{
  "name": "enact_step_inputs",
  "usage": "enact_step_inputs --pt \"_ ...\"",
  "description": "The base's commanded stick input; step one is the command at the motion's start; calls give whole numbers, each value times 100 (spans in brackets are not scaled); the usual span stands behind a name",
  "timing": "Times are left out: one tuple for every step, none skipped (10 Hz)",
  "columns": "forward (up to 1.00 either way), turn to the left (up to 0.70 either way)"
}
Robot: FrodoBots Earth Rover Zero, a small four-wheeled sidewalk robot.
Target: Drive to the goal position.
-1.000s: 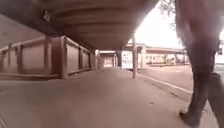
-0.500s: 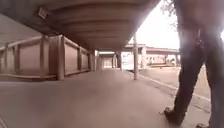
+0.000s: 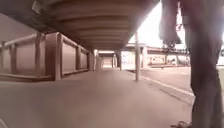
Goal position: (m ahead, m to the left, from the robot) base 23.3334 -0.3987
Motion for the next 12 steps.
enact_step_inputs --pt "70 0" --pt "70 0" --pt "70 0" --pt "70 0" --pt "70 0" --pt "70 0" --pt "70 0" --pt "70 0" --pt "51 0" --pt "26 0" --pt "0 0" --pt "0 0"
